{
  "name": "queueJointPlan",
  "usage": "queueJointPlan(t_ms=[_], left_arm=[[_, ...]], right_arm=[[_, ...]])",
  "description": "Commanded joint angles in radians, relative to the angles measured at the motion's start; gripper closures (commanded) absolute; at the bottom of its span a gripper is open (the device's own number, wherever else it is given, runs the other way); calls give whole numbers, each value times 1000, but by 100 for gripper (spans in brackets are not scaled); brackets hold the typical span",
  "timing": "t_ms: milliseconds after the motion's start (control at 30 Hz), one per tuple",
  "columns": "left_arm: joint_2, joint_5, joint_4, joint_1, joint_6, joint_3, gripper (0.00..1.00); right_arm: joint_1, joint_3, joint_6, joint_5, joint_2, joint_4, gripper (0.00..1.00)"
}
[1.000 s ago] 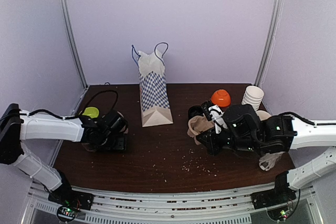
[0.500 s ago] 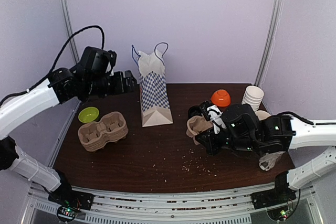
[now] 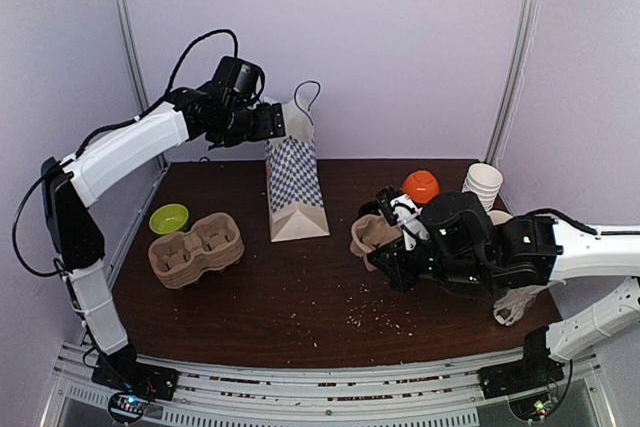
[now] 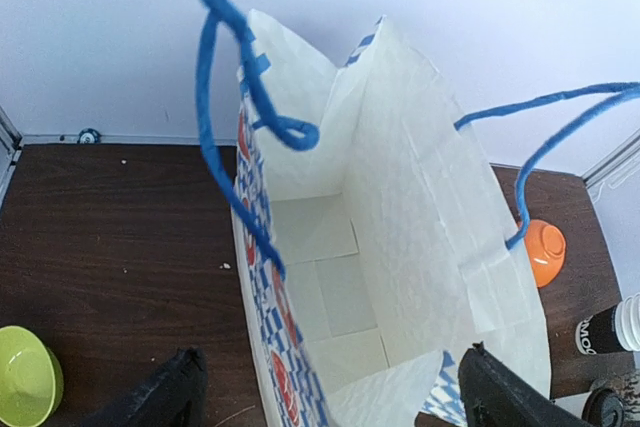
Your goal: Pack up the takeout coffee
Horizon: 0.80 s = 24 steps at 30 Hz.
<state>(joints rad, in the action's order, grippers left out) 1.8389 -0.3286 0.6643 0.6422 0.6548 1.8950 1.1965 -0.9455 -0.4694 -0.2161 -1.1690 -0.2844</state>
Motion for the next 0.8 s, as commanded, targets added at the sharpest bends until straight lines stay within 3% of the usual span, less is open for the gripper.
queueJointPlan(t_ms=[0,233,467,633,767], left_arm=[[97,-16,59,-15,-42,123,12],[160,-18,74,-48,-64,124,29],[146,58,57,-48,-120,120,68],[89,100,56,-43,-145,70,77],[42,133,58,-31,-173,39,91]], right_arm=[[-8,-16,18,16,6,7,100],[-9,-2,27,24,16,1,100],[-8,-2,50,23,-1,-27,100],[-10,-10,53,17,-7,-47,100],[-9,-16,49,12,-6,-51,100]])
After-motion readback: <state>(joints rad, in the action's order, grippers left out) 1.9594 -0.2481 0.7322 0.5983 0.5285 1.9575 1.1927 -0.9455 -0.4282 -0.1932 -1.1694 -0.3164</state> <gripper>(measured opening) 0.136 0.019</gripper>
